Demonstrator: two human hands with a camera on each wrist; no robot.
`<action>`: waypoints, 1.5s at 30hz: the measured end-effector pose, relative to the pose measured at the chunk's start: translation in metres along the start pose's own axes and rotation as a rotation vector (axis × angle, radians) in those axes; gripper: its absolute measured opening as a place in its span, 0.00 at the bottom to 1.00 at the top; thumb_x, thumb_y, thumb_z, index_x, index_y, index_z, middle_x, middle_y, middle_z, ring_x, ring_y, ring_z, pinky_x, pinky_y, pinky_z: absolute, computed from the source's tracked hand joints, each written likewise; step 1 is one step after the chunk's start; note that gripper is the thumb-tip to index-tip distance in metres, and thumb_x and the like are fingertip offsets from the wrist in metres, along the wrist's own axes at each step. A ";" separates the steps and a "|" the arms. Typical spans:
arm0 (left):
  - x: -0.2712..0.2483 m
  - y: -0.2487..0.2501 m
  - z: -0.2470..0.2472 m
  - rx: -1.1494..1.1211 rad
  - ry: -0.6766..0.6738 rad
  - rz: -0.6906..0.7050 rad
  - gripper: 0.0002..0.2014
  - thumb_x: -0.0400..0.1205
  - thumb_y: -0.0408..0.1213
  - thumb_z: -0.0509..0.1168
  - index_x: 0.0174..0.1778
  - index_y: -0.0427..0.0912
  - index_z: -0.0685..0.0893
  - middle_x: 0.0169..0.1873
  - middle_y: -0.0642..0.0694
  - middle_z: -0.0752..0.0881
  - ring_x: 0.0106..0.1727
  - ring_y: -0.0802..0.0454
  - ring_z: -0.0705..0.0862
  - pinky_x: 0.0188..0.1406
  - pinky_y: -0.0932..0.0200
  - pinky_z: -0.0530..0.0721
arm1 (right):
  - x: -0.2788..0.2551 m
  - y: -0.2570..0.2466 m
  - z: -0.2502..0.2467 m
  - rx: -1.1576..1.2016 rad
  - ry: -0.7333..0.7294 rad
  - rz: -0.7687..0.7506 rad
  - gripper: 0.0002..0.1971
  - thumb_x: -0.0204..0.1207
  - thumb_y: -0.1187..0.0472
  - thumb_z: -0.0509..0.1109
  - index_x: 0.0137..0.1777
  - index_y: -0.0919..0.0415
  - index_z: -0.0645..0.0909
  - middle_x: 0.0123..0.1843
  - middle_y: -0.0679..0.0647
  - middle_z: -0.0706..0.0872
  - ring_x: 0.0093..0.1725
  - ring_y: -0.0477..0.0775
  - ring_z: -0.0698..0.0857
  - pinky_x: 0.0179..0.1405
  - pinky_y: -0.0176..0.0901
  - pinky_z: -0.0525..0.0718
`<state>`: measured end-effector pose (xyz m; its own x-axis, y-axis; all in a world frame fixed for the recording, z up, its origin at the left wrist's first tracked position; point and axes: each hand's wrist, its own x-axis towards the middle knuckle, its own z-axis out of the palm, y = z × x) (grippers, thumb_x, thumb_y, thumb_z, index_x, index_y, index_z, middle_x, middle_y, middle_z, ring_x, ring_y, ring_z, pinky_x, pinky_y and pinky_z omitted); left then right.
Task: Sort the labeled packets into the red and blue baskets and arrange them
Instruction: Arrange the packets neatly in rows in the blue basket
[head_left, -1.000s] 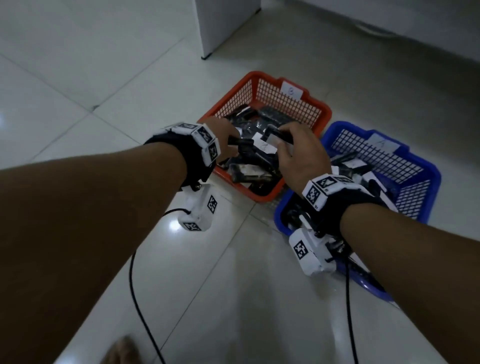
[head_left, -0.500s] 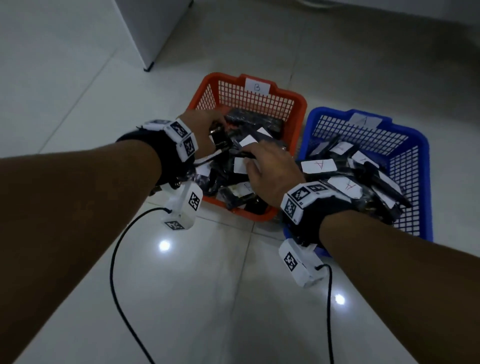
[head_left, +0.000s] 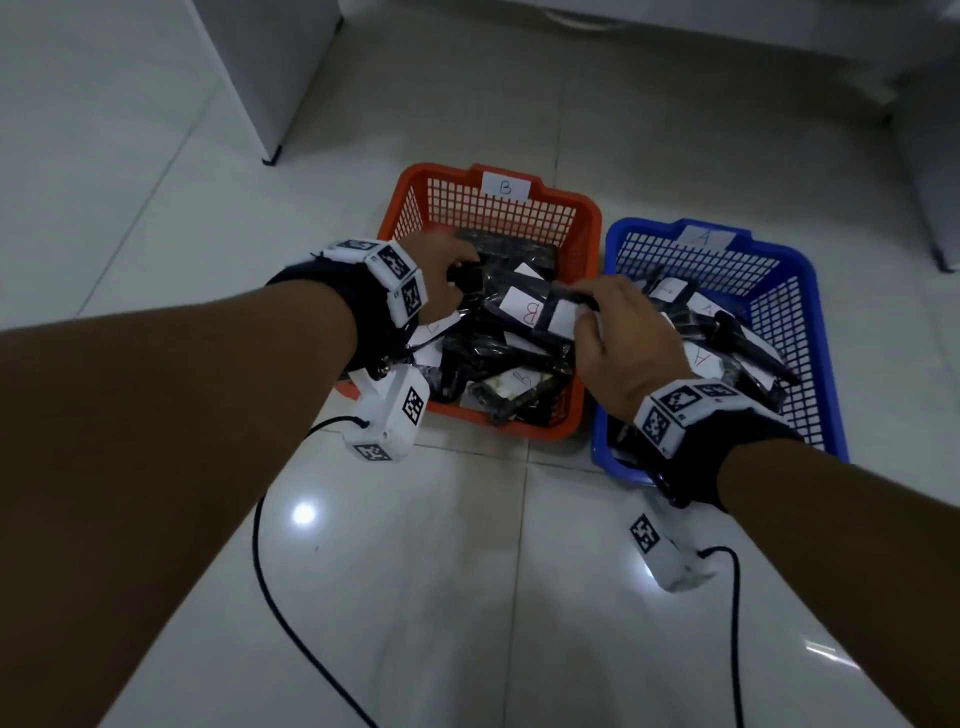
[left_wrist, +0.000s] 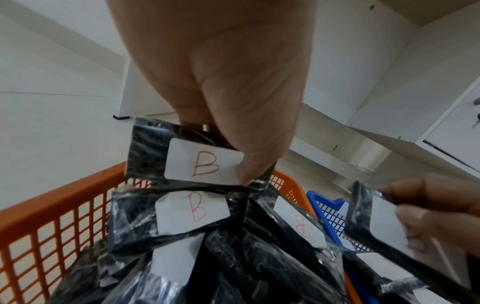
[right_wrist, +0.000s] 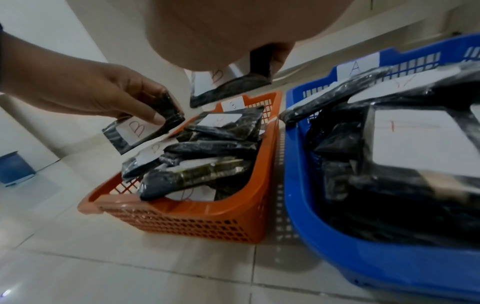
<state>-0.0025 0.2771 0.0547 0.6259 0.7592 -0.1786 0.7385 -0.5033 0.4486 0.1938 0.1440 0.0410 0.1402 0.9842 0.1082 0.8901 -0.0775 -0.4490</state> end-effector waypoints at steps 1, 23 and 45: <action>0.001 0.001 -0.001 0.001 0.001 0.006 0.14 0.81 0.31 0.64 0.61 0.40 0.84 0.56 0.40 0.85 0.56 0.41 0.83 0.48 0.61 0.76 | 0.002 -0.002 -0.002 0.006 0.038 0.037 0.15 0.84 0.57 0.56 0.68 0.55 0.74 0.65 0.53 0.78 0.59 0.53 0.79 0.55 0.43 0.75; 0.082 0.099 0.007 0.109 0.153 0.065 0.17 0.75 0.38 0.67 0.62 0.48 0.84 0.58 0.40 0.82 0.60 0.39 0.81 0.60 0.48 0.79 | 0.045 0.082 -0.045 0.076 0.026 0.009 0.16 0.82 0.55 0.62 0.67 0.56 0.80 0.65 0.57 0.82 0.66 0.61 0.79 0.67 0.62 0.77; 0.217 0.169 0.116 0.124 -0.242 -0.125 0.21 0.78 0.53 0.69 0.61 0.44 0.83 0.55 0.45 0.87 0.53 0.46 0.84 0.52 0.56 0.82 | 0.113 0.270 -0.056 -0.023 -0.462 0.282 0.13 0.80 0.57 0.68 0.60 0.61 0.87 0.62 0.59 0.87 0.57 0.60 0.86 0.51 0.40 0.81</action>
<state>0.2865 0.3090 -0.0096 0.5587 0.7056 -0.4359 0.8294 -0.4701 0.3019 0.4740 0.2251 -0.0188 0.1744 0.8919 -0.4172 0.8553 -0.3471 -0.3846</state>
